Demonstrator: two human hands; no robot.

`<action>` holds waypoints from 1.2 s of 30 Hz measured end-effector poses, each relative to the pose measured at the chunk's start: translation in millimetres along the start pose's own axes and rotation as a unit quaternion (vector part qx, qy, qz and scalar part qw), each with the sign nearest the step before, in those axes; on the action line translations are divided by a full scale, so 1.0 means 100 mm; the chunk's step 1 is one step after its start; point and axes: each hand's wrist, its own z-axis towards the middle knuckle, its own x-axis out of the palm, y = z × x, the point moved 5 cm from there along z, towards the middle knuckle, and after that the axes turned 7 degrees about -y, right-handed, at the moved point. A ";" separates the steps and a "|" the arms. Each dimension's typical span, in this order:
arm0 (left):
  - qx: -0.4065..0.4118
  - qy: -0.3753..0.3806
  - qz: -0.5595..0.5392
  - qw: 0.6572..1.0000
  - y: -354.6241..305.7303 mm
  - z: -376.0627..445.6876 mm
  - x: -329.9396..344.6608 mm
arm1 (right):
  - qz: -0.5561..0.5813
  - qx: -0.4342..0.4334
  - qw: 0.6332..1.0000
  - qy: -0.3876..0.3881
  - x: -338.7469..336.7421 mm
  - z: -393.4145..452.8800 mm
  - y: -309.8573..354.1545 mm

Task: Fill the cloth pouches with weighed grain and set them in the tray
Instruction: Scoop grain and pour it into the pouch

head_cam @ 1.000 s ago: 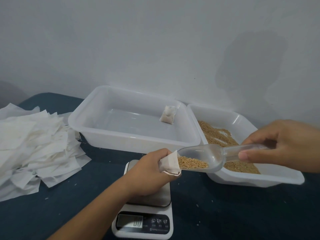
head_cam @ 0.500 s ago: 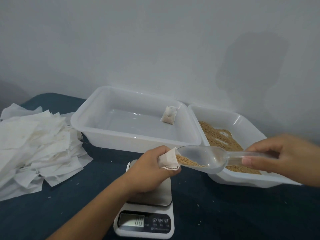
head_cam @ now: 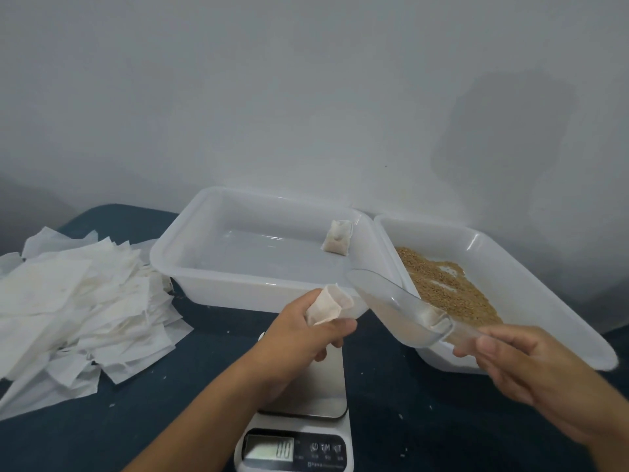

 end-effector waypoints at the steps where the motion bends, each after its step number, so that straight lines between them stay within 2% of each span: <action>1: -0.002 0.000 -0.004 1.000 0.00 0.00 -0.01 | 0.019 -0.010 1.000 0.002 0.05 0.02 -0.05; 7: -0.046 0.013 -0.037 0.998 0.00 0.00 -0.05 | 0.074 -0.056 0.996 0.011 0.41 0.25 -0.13; 11: -0.095 0.092 -0.114 0.985 -0.03 -0.05 -0.04 | 0.066 -0.083 0.994 0.005 0.69 0.44 0.00; 15: -0.113 0.165 -0.128 0.971 -0.05 -0.10 0.02 | 0.051 -0.134 0.989 0.026 0.97 0.60 0.20; 20: -0.123 0.220 -0.136 0.958 -0.04 -0.17 0.09 | 0.053 -0.178 0.981 0.053 1.19 0.71 0.29; 23: -0.132 0.213 -0.134 0.959 0.00 -0.20 0.05 | 0.086 -0.187 0.978 0.046 1.22 0.69 0.32; 28: -0.123 0.162 -0.132 0.970 0.01 -0.20 -0.09 | 0.111 -0.202 0.973 -0.009 1.19 0.67 0.35; 36: -0.089 0.152 -0.112 0.978 0.01 -0.15 -0.05 | 0.053 -0.210 0.976 -0.033 1.13 0.66 0.50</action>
